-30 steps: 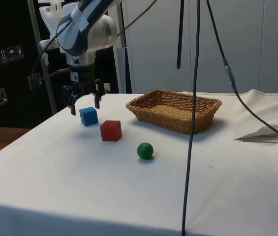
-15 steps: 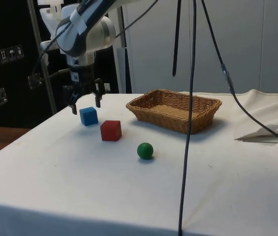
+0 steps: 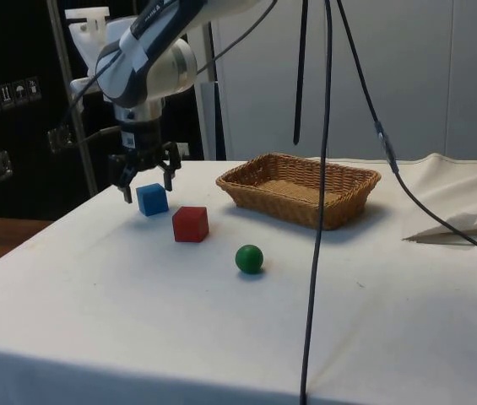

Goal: Place all non-red objects into the basket.

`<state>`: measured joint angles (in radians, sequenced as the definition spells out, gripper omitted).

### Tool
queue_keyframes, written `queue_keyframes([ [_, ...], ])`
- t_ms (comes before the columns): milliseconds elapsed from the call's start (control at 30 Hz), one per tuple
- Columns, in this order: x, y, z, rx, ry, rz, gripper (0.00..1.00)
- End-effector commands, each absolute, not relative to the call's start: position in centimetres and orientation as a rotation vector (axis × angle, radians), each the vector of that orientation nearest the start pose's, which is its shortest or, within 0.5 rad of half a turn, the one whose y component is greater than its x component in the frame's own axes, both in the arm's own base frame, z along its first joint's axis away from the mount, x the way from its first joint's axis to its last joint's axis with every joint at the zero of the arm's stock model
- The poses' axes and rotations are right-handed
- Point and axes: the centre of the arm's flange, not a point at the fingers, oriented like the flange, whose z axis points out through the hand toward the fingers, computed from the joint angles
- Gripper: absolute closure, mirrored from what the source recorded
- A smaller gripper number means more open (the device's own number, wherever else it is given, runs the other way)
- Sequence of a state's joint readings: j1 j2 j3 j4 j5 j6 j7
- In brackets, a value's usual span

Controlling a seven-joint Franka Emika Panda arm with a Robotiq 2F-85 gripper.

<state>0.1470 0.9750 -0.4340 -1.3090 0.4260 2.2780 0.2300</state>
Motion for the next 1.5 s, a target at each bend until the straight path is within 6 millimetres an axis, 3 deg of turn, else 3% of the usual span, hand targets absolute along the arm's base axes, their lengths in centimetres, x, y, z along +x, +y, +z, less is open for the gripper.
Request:
queue_keyframes([
  [0,74.1,-12.5,18.7,-3.014,0.934,-0.132,0.00],
  [233,74.1,-12.4,18.8,-3.017,0.936,-0.138,0.03],
  [267,74.2,-12.4,18.8,-3.017,0.935,-0.139,0.11],
  [300,74.2,-12.4,18.7,-3.017,0.935,-0.138,0.32],
  [500,74.2,-12.4,18.8,-3.018,0.934,-0.140,0.99],
  [833,74.1,-12.5,18.9,-3.022,0.932,-0.146,0.98],
  [1400,72.9,-13.3,24.3,-3.055,0.942,-0.113,0.98],
  [1467,73.1,-13.3,23.9,-3.051,0.941,-0.111,0.98],
])
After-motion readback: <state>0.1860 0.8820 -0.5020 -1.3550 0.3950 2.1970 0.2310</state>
